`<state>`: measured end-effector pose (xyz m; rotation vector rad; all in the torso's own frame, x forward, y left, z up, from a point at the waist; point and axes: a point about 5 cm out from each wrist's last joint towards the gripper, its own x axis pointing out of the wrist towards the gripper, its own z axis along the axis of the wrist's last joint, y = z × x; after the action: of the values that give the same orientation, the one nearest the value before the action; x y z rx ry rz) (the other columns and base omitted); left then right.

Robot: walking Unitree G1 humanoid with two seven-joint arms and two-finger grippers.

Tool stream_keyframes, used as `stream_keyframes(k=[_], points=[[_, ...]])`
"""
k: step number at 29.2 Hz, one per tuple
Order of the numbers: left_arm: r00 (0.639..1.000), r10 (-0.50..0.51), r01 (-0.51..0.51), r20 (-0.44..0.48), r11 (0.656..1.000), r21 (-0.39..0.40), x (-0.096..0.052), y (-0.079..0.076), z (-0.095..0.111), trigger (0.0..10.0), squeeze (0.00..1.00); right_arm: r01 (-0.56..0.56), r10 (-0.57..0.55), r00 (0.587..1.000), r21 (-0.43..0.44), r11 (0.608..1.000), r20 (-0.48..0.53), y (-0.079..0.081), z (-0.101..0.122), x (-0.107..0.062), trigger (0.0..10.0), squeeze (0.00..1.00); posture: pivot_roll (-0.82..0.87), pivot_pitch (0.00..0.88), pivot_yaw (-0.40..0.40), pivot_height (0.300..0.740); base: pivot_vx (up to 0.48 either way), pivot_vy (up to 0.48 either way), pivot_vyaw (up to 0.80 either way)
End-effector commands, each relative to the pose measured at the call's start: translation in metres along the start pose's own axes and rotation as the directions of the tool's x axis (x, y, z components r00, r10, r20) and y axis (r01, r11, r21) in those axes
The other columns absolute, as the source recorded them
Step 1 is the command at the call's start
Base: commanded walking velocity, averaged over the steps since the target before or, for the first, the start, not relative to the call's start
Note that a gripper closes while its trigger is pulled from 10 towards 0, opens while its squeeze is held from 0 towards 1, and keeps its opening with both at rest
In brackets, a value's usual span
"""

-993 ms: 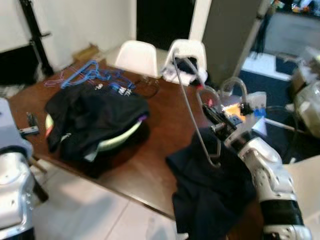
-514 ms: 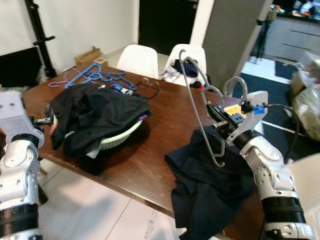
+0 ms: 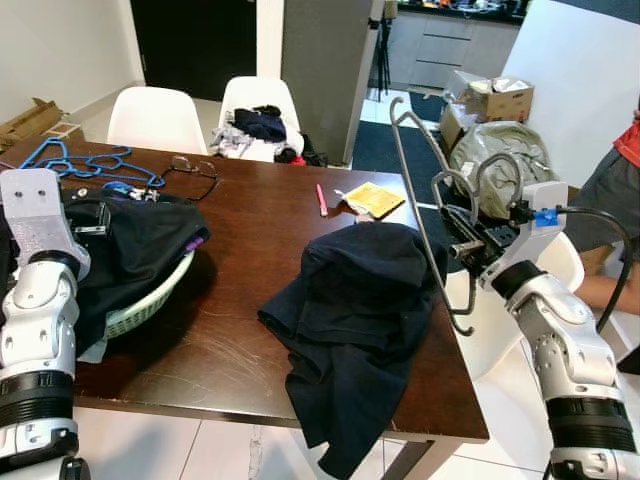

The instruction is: Hang hanger

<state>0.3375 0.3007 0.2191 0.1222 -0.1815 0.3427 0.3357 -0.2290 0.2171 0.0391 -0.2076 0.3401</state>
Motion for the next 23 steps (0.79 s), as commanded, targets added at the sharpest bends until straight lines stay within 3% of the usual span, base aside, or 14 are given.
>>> stream_keyframes(k=[1,4,5,9,10,17,23], points=[[1.0,-0.027,0.028,-0.013,1.0,0.006,0.001,-0.005,-0.003,10.0,0.0,0.011,-0.011,1.0,-0.008,1.0,0.01,-0.003,0.004,-0.001,10.0,0.0,0.06,0.053,-0.068,0.74,0.0,0.0,0.0],[0.998,-0.057,0.058,-0.024,0.998,0.02,-0.001,-0.012,-0.007,10.0,0.0,0.011,-0.011,1.0,-0.009,1.0,0.01,-0.003,0.004,-0.001,10.0,0.0,0.06,0.054,-0.068,0.74,0.0,0.0,0.0],[0.992,-0.085,0.093,-0.089,0.992,0.087,-0.008,-0.023,-0.02,10.0,0.0,0.014,-0.014,1.0,-0.014,1.0,0.005,-0.004,0.004,-0.002,10.0,0.0,0.06,0.057,-0.063,0.74,0.0,0.0,0.0],[0.989,-0.083,0.098,-0.123,0.988,0.121,-0.013,-0.026,-0.027,10.0,0.0,0.019,-0.019,1.0,-0.016,1.0,0.003,-0.005,0.003,-0.002,10.0,0.0,0.06,0.057,-0.063,0.74,0.0,0.0,0.0],[0.986,-0.068,0.092,-0.153,0.983,0.156,-0.017,-0.025,-0.033,0.0,0.0,0.026,-0.026,1.0,-0.019,0.999,-0.001,-0.006,0.003,-0.003,10.0,0.0,0.07,0.058,-0.062,0.74,0.0,0.0,0.0],[0.99,-0.012,0.043,-0.142,0.975,0.219,-0.017,-0.014,-0.031,0.0,0.0,0.034,-0.034,0.999,-0.02,0.999,-0.002,-0.005,0.002,-0.002,10.0,0.0,0.08,0.056,-0.06,0.74,0.0,0.0,0.0],[0.997,0.016,0.004,-0.069,0.96,0.278,-0.01,-0.005,-0.011,0.0,0.0,0.043,-0.043,0.999,-0.018,0.999,0.004,-0.005,0.001,-0.002,10.0,0.0,0.08,0.052,-0.052,0.74,0.0,0.0,0.0]])
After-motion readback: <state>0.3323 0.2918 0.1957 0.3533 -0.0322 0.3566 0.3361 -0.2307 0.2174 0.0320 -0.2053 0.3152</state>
